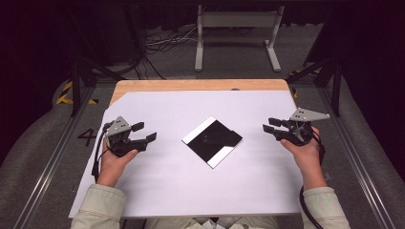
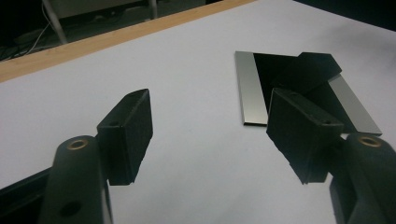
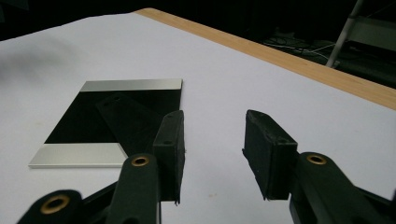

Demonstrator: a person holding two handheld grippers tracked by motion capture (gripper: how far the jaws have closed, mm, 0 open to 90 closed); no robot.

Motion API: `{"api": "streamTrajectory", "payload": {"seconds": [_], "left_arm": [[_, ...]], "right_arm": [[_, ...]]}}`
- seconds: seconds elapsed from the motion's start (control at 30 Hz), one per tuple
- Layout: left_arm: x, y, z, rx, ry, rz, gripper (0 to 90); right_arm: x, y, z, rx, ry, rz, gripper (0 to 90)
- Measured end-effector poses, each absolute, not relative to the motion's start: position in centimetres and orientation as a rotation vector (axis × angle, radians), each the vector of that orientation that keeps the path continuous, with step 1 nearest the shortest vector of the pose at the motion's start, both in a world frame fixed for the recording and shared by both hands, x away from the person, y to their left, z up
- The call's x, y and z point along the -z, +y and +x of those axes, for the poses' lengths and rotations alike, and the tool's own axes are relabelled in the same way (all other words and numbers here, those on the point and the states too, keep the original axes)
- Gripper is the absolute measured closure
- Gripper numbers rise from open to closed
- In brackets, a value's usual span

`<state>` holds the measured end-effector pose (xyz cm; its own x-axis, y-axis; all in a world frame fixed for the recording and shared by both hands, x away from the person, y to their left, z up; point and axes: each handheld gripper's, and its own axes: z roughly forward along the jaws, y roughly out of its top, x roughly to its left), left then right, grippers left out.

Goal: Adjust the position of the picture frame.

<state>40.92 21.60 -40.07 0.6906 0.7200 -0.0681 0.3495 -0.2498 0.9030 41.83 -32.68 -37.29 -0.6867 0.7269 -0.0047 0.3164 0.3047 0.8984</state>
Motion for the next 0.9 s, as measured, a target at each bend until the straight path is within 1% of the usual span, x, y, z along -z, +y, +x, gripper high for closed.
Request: {"api": "streamTrajectory", "payload": {"seconds": [0.07,0.1,0.3,0.37,0.47,0.57,0.8,0.9], "left_arm": [[40.2,21.41,41.05,-0.449,0.857,1.878,25.5],[40.26,21.33,41.08,-0.448,0.858,1.882,24.7],[40.07,21.47,40.97,-0.447,0.866,1.872,24.3],[40.06,21.58,40.96,-0.445,0.879,1.876,24.7],[40.01,21.61,40.92,-0.434,0.897,1.889,25.5],[39.9,21.44,40.72,-0.438,0.882,1.895,26.1],[39.82,21.5,40.74,-0.443,0.887,1.883,26.2],[39.85,21.36,40.79,-0.44,0.875,1.881,29.2]], "right_arm": [[37.27,-32.77,41.85,-1.322,2.161,0.956,59.6],[37.3,-32.84,41.9,-1.316,2.16,0.962,59.8],[37.4,-33.24,42.21,-1.323,2.161,0.987,62.5],[37.34,-33.3,42.25,-1.337,2.17,0.982,66.6],[37.31,-33.32,42.27,-1.35,2.216,0.978,75.6],[37.19,-33.33,42.24,-1.356,2.235,0.986,80.9],[36.87,-32.87,42.25,-1.352,2.242,0.978,80.2],[36.85,-32.41,42.22,-1.337,2.249,0.972,79.6]]}}
